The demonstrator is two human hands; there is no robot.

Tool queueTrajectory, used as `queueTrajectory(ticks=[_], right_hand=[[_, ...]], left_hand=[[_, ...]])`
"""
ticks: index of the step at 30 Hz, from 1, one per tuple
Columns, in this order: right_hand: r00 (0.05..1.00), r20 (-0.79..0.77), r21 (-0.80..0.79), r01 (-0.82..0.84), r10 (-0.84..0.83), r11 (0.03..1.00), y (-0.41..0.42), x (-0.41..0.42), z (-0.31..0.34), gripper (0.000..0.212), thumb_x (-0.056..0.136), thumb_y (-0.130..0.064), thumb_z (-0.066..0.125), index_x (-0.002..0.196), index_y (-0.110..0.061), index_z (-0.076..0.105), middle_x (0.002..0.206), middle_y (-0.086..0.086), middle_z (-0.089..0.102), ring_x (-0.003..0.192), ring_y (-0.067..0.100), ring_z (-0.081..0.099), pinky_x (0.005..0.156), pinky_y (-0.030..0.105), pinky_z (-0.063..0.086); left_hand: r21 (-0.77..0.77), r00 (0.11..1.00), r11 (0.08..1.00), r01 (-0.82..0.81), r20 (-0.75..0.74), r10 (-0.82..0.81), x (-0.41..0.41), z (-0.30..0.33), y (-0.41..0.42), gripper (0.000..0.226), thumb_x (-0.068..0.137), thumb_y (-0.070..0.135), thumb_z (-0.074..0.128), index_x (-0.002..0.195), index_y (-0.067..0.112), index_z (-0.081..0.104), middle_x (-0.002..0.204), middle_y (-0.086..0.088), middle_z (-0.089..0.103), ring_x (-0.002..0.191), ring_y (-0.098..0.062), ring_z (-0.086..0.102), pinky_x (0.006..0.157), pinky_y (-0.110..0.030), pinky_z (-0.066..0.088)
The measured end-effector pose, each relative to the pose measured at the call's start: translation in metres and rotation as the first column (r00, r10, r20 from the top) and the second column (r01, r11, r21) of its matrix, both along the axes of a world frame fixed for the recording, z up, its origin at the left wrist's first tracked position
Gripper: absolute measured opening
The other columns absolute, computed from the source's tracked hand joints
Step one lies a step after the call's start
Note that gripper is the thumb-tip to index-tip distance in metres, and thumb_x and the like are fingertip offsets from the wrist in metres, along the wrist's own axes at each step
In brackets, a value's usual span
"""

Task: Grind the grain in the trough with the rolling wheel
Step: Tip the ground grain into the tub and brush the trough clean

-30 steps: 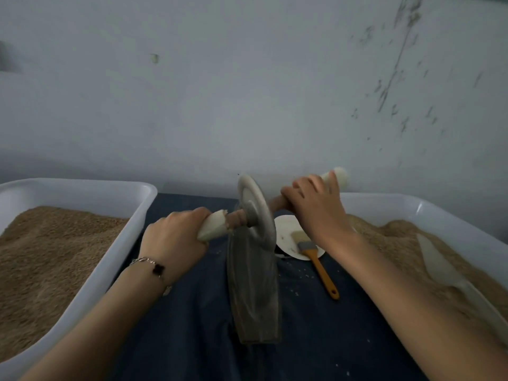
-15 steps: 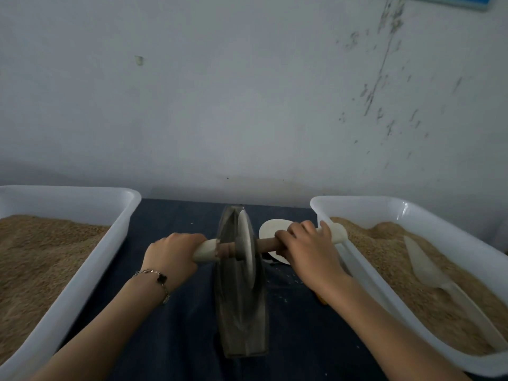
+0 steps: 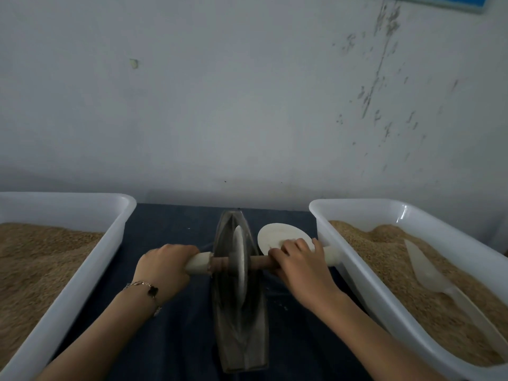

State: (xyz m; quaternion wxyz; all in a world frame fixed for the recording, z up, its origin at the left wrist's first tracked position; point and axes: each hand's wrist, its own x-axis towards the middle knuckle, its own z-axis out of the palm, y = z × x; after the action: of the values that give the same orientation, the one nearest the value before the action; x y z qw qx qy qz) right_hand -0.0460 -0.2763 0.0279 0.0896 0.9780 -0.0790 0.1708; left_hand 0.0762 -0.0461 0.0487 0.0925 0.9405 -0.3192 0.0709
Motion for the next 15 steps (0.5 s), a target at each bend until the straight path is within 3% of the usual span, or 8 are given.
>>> queueTrajectory(ticks=[4, 8, 13, 15], right_hand=[[1.000, 0.018, 0.001, -0.009, 0.009, 1.000, 0.002, 0.000, 0.002, 0.027, 0.092, -0.031, 0.053, 0.119, -0.030, 0.057, 0.115, -0.002, 0.056, 0.110, 0.025, 0.047, 0.103, 0.052, 0.025], [0.993, 0.109, -0.023, -0.033, 0.035, 0.999, 0.003, -0.002, 0.002, 0.024, 0.076, -0.029, 0.075, 0.099, -0.025, 0.070, 0.093, 0.001, 0.065, 0.090, 0.027, 0.060, 0.092, 0.055, 0.041], [0.998, 0.003, -0.002, -0.055, 0.055, 0.998, -0.015, -0.012, 0.000, 0.047, 0.083, -0.043, 0.065, 0.127, -0.028, 0.057, 0.118, -0.005, 0.060, 0.111, 0.020, 0.054, 0.103, 0.045, 0.033], [0.999, -0.014, 0.011, -0.044, 0.044, 0.999, -0.021, -0.015, -0.001, 0.049, 0.085, -0.038, 0.062, 0.131, -0.030, 0.050, 0.123, -0.009, 0.057, 0.115, 0.016, 0.051, 0.105, 0.038, 0.029]], left_hand=[[0.004, 1.000, 1.000, 0.010, -0.001, -0.010, 0.000, -0.003, 0.001, 0.025, 0.085, 0.018, 0.054, 0.102, 0.036, 0.056, 0.098, 0.013, 0.061, 0.089, -0.009, 0.057, 0.068, -0.021, 0.037], [-0.012, 0.999, 1.000, 0.028, 0.023, -0.027, -0.001, -0.008, 0.003, 0.025, 0.085, 0.018, 0.055, 0.103, 0.036, 0.055, 0.101, 0.012, 0.062, 0.091, -0.009, 0.057, 0.068, -0.021, 0.037], [0.016, 0.987, 0.996, 0.089, 0.135, -0.090, 0.004, -0.014, 0.008, 0.028, 0.086, 0.023, 0.056, 0.112, 0.033, 0.051, 0.108, 0.012, 0.058, 0.099, -0.009, 0.054, 0.077, -0.021, 0.038], [0.068, 0.981, 0.994, 0.087, 0.169, -0.097, 0.006, -0.016, 0.010, 0.030, 0.087, 0.028, 0.057, 0.115, 0.031, 0.048, 0.111, 0.010, 0.056, 0.102, -0.011, 0.052, 0.083, -0.022, 0.040]])
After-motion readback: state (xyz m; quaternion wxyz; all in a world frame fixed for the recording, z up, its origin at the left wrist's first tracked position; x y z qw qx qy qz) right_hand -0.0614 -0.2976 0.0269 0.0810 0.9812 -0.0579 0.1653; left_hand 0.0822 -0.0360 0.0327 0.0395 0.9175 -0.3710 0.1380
